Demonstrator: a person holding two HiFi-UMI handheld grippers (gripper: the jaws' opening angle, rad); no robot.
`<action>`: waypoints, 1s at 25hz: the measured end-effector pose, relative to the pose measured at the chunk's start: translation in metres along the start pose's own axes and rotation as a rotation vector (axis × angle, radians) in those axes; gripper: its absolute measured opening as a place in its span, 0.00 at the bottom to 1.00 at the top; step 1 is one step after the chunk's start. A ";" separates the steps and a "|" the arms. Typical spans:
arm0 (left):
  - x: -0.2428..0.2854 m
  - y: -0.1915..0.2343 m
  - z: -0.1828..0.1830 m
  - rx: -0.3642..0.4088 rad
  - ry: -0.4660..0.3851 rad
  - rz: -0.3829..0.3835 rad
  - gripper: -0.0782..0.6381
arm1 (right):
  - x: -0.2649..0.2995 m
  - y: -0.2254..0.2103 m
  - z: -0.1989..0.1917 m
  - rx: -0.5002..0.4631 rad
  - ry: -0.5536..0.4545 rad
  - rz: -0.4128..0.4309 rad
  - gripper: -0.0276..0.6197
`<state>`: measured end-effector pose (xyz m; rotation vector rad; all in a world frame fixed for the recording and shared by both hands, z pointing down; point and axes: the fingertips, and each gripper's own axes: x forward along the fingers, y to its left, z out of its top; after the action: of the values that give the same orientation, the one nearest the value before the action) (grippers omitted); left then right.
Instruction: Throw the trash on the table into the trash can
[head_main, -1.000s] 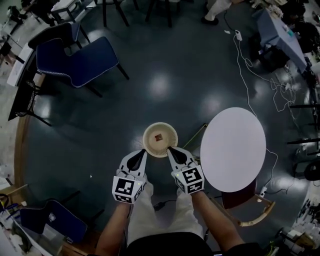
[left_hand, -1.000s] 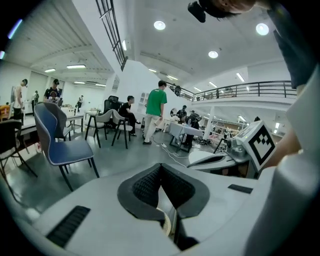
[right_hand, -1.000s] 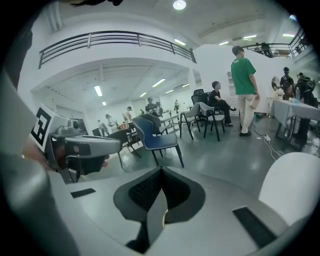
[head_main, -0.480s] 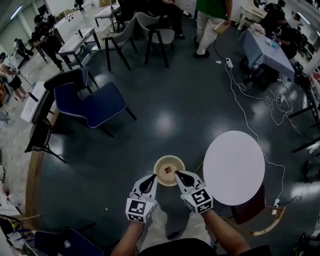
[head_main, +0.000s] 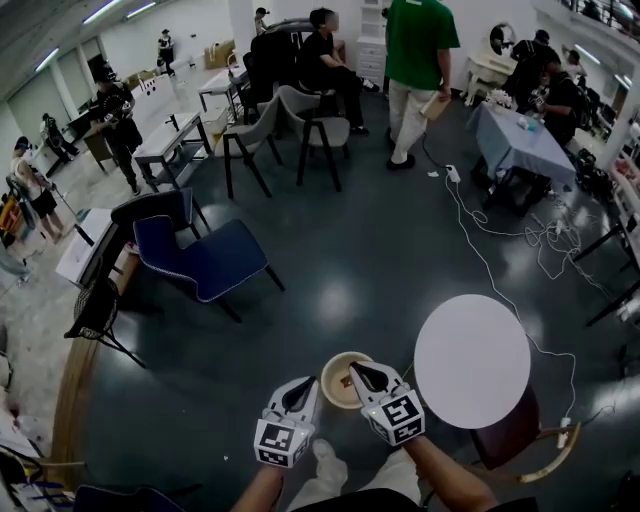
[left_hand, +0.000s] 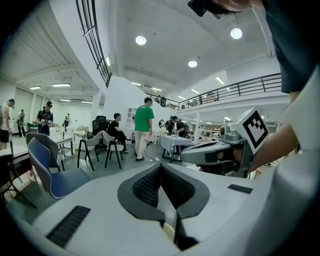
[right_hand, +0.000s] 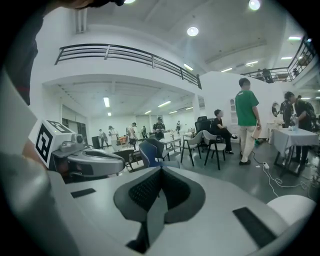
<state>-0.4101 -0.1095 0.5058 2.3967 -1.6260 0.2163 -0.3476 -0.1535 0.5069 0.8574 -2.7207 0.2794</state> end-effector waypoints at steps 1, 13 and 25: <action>-0.008 -0.001 0.004 0.000 -0.006 -0.001 0.13 | -0.003 0.007 0.006 -0.005 -0.007 0.000 0.07; -0.044 -0.028 0.023 0.068 -0.034 -0.091 0.13 | -0.032 0.048 0.052 -0.041 -0.093 -0.033 0.07; -0.051 -0.057 0.035 0.088 -0.060 -0.100 0.13 | -0.072 0.056 0.059 -0.051 -0.120 -0.031 0.07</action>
<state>-0.3762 -0.0533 0.4529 2.5664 -1.5468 0.2048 -0.3352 -0.0861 0.4231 0.9289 -2.8081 0.1562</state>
